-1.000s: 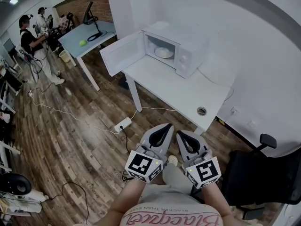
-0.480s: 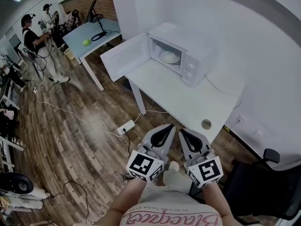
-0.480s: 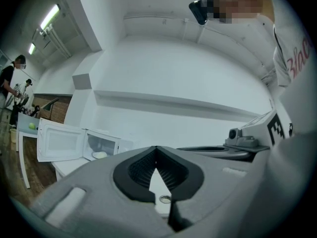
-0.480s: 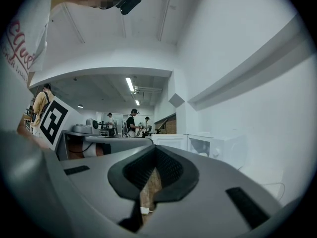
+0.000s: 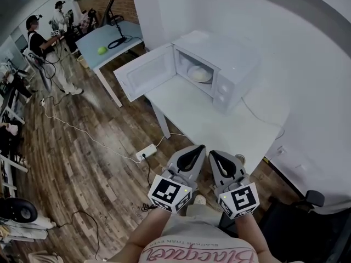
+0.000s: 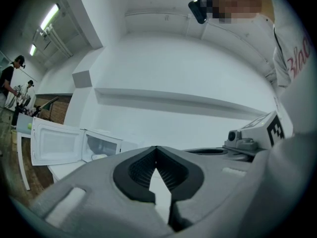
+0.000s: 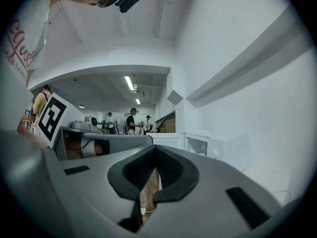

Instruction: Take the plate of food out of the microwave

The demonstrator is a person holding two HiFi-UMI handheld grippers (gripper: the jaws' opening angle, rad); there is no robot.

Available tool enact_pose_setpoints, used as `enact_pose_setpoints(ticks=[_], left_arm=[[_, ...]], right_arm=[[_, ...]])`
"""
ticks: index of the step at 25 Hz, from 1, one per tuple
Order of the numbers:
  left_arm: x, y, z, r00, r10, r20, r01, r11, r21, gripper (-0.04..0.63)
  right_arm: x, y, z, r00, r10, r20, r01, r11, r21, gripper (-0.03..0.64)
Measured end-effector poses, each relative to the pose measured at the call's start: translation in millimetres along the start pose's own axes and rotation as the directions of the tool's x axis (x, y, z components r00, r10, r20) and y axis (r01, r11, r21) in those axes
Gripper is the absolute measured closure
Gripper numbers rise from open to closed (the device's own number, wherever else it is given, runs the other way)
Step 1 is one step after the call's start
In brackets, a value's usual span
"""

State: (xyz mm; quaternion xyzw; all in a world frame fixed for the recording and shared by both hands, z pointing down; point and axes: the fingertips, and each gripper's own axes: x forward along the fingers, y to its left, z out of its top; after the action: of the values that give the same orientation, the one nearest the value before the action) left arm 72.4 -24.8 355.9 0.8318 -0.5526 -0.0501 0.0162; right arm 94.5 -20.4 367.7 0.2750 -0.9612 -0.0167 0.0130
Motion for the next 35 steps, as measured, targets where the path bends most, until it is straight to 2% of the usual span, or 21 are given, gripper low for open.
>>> enact_pose_setpoints(ticks=[8, 16, 25, 35], left_arm=[[41.6, 22.9, -1.6, 0.999, 0.045, -0.008, -0.045, 0.999, 0.005, 0.594], [64.7, 34.2, -7.0, 0.997, 0.072, -0.015, -0.072, 0.997, -0.003, 0.594], [66.2, 47.7, -7.2, 0.993, 0.113, -0.019, -0.113, 0.994, 0.007, 0.594], [60.6, 55.4, -9.4, 0.990, 0.139, -0.014, -0.139, 0.990, 0.010, 0.594]], right_arm=[[24.4, -42.4, -3.1, 1.000, 0.008, -0.007, -0.008, 1.000, 0.011, 0.607], [39.3, -65.6, -8.6, 1.000, 0.028, -0.008, -0.028, 0.999, 0.039, 0.607], [51.6, -65.1, -12.0, 0.997, 0.077, 0.001, -0.077, 0.996, 0.054, 0.607], [53.1, -62.4, -16.0, 0.996, 0.094, 0.001, -0.094, 0.994, 0.062, 0.607]])
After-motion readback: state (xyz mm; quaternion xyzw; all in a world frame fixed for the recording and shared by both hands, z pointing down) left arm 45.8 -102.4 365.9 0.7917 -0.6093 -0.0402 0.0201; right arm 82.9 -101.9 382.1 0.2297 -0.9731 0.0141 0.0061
